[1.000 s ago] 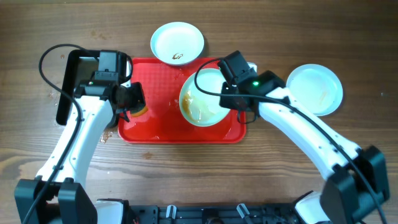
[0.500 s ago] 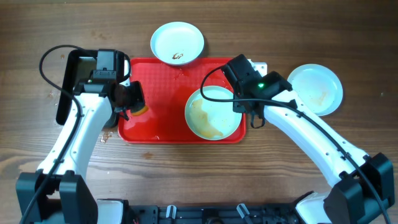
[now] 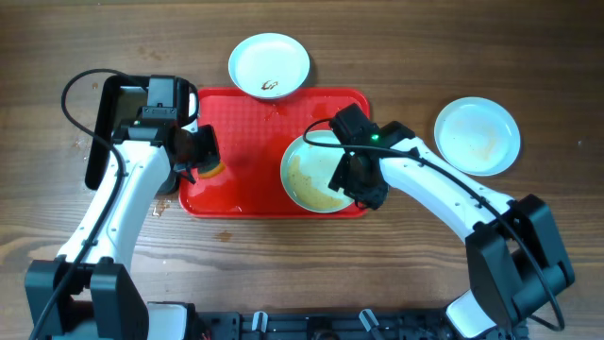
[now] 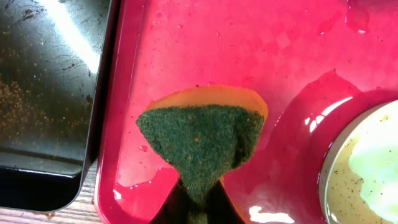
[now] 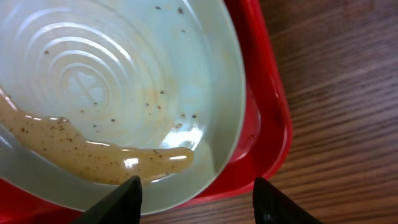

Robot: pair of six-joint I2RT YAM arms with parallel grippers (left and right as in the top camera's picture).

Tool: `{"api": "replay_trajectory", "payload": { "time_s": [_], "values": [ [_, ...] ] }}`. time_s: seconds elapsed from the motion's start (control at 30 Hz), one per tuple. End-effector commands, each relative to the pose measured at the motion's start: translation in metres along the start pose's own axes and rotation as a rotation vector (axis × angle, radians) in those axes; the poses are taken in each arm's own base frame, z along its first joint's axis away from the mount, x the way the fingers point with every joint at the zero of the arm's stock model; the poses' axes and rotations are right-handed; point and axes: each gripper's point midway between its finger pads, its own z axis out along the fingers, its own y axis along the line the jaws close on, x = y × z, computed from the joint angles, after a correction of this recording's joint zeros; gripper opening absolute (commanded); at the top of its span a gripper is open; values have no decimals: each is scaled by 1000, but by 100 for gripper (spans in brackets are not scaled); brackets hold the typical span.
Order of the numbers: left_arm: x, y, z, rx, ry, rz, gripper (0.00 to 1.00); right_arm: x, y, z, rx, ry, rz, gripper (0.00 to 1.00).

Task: Clean dirty plates on tray and stack at the side

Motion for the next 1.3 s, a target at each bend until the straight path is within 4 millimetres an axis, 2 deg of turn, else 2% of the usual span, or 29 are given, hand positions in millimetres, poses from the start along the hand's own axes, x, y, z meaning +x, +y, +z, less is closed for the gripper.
{"api": "replay_trajectory", "payload": {
  "time_s": [0.0,0.2,0.3,0.53,0.77,0.8,0.83,0.87,0.9,0.93,1.17,1.23,1.27],
  "values": [
    [2,0,2,11,14,15,4,-4,-11,-1,47,-27,90,61],
    [3,0,2,11,18,18,4,-1,-20,15,53,-27,152,62],
    [3,0,2,10,17,22,4,-1,-14,25,7,-28,159,63],
    [4,0,2,10,23,22,4,-10,3,30,-62,-51,186,62],
    [5,1,2,9,25,21,4,-4,2,59,-27,18,199,59],
    [5,1,2,8,26,21,4,-5,3,60,-30,13,199,40],
    [5,1,2,9,25,21,4,-6,4,60,-35,8,198,28],
    [5,1,2,8,26,21,4,-7,5,60,-39,4,197,22],
    [5,1,2,8,26,21,4,-8,6,60,-42,0,197,8],
    [5,1,2,8,28,21,4,-10,5,60,-42,-8,197,4],
    [7,1,2,5,35,21,4,-20,1,57,-16,-72,93,5],
    [7,1,2,6,35,21,4,-30,3,47,-10,-128,13,5],
    [7,1,2,6,35,21,4,-37,4,36,-5,-172,-30,5]
  ]
}}
